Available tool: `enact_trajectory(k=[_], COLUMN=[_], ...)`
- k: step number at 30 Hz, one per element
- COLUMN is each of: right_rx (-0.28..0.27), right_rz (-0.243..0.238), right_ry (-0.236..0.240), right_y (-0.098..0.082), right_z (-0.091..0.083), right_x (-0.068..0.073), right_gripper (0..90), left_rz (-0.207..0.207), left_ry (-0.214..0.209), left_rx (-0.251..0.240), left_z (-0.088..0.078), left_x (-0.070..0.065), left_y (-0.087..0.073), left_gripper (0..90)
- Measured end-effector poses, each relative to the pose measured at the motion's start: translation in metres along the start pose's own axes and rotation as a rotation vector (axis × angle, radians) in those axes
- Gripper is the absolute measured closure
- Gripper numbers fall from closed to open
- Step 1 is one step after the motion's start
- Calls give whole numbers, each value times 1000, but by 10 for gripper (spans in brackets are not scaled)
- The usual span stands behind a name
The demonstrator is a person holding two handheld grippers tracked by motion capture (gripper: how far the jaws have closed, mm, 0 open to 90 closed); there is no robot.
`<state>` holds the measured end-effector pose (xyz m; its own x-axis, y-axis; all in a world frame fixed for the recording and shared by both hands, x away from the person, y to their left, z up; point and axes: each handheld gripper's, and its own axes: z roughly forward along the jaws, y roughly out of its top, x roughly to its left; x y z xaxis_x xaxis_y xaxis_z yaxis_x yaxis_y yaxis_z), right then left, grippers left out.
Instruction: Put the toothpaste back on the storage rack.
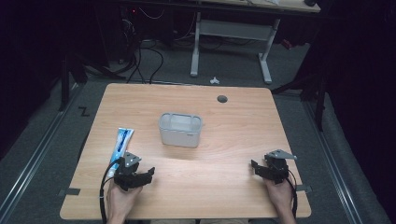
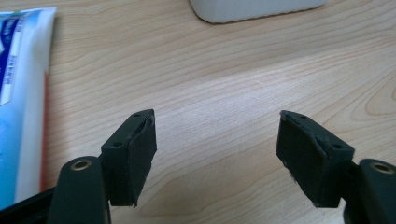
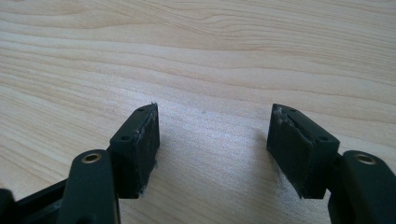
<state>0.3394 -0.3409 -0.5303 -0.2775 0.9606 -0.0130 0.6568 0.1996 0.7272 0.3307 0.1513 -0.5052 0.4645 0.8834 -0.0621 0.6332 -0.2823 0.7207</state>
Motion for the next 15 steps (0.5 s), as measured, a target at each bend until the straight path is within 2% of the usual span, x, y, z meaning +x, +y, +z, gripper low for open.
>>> enact_trajectory(k=[15], right_rx=[0], right_rz=[-1], right_ry=[1], right_y=[0], right_z=[0], right_x=[0], right_gripper=[346], left_rz=[-52], left_ry=[26], left_rx=[-25], left_z=[-29], left_x=[25], left_y=[-4], left_gripper=[315])
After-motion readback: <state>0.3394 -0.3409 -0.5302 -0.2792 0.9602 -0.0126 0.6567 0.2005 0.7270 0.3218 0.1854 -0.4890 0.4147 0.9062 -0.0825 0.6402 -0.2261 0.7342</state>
